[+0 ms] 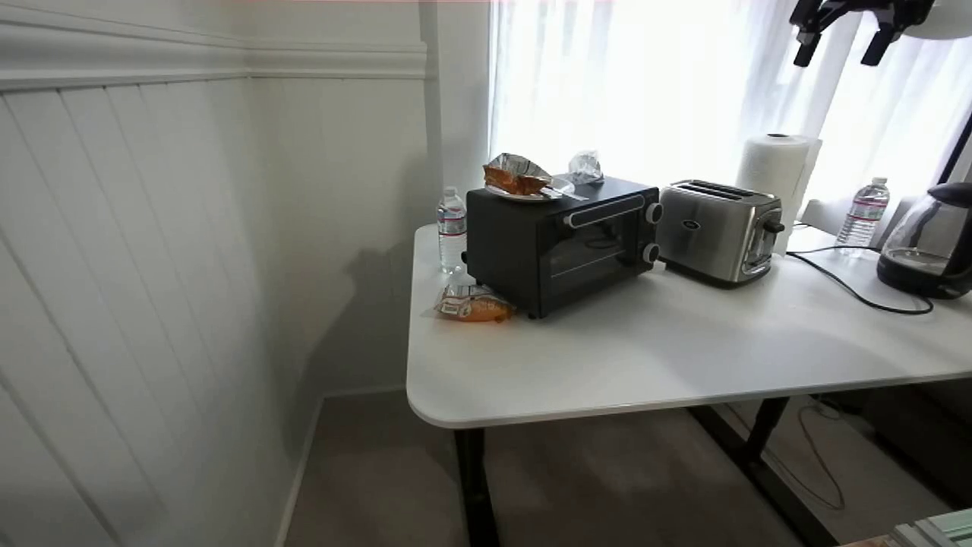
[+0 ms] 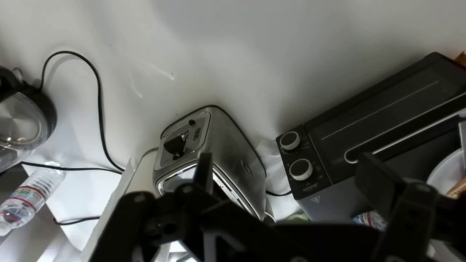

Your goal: Open the oven door fully

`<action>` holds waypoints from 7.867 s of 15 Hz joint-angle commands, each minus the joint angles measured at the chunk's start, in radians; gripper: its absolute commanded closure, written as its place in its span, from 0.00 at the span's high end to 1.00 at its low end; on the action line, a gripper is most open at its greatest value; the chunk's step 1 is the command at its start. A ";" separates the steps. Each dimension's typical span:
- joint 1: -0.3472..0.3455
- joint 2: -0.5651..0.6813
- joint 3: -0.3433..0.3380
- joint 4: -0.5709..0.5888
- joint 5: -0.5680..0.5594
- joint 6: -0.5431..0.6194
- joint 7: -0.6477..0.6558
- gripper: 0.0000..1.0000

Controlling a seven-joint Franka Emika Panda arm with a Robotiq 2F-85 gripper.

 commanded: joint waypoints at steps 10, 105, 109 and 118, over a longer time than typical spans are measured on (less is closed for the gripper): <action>0.056 0.046 0.040 -0.012 0.029 -0.012 0.096 1.00; 0.161 0.675 -0.142 0.069 0.171 0.479 0.722 1.00; 0.168 0.642 -0.113 0.081 0.222 0.485 0.710 1.00; 0.192 0.677 -0.065 0.093 0.355 0.618 0.740 1.00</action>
